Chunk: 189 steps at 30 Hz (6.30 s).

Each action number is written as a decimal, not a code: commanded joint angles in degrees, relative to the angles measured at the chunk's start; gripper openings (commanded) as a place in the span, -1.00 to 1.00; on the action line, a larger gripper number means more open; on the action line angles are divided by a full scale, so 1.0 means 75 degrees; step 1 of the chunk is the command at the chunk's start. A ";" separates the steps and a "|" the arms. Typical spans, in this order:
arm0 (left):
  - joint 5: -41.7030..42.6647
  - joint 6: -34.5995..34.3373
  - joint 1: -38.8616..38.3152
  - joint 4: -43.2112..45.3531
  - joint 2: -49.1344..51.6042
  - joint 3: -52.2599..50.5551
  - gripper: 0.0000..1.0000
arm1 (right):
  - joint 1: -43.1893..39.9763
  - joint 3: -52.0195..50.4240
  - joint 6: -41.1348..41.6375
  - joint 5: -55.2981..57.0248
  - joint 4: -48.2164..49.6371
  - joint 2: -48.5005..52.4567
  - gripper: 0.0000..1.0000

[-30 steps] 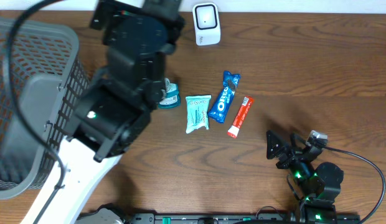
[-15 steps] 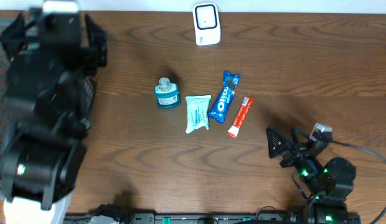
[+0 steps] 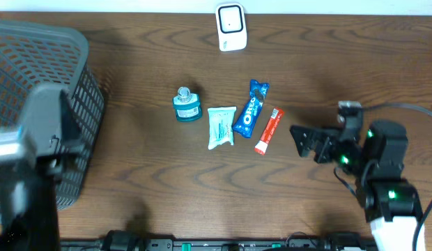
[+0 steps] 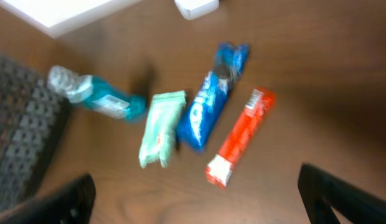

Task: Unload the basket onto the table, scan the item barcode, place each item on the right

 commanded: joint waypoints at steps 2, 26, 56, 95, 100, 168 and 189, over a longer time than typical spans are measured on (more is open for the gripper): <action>-0.0839 -0.0350 0.0102 -0.0213 -0.0117 0.0020 0.96 | 0.1067 0.1163 -0.0402 0.0163 -0.0408 0.1139 0.98; 0.1507 -0.1574 0.2582 -0.0493 -0.1859 -0.1591 0.96 | 0.2608 0.3314 0.2871 0.3643 -0.2215 0.6041 0.42; 0.1411 -0.1571 0.2200 0.0688 -0.1909 -0.1510 0.96 | 0.2920 0.4640 0.3430 0.4243 -0.1620 0.8699 0.01; 0.1419 -0.1574 0.2229 0.0670 -0.1915 -0.1510 0.96 | 0.2929 0.5890 0.2993 0.4010 -0.4045 1.0124 0.31; 0.1419 -0.1574 0.2229 0.0667 -0.1915 -0.1510 0.96 | 0.3147 0.6738 0.3182 0.4144 -0.5141 1.0124 0.28; 0.1419 -0.1574 0.2229 0.0606 -0.1918 -0.1513 0.96 | 0.5316 0.5989 -0.1769 0.4928 -0.4587 0.7085 -0.98; 0.1419 -0.1571 0.2229 0.1387 -0.1915 -0.1513 0.96 | 0.6741 0.5986 -0.2605 0.7061 -0.3593 0.6700 0.06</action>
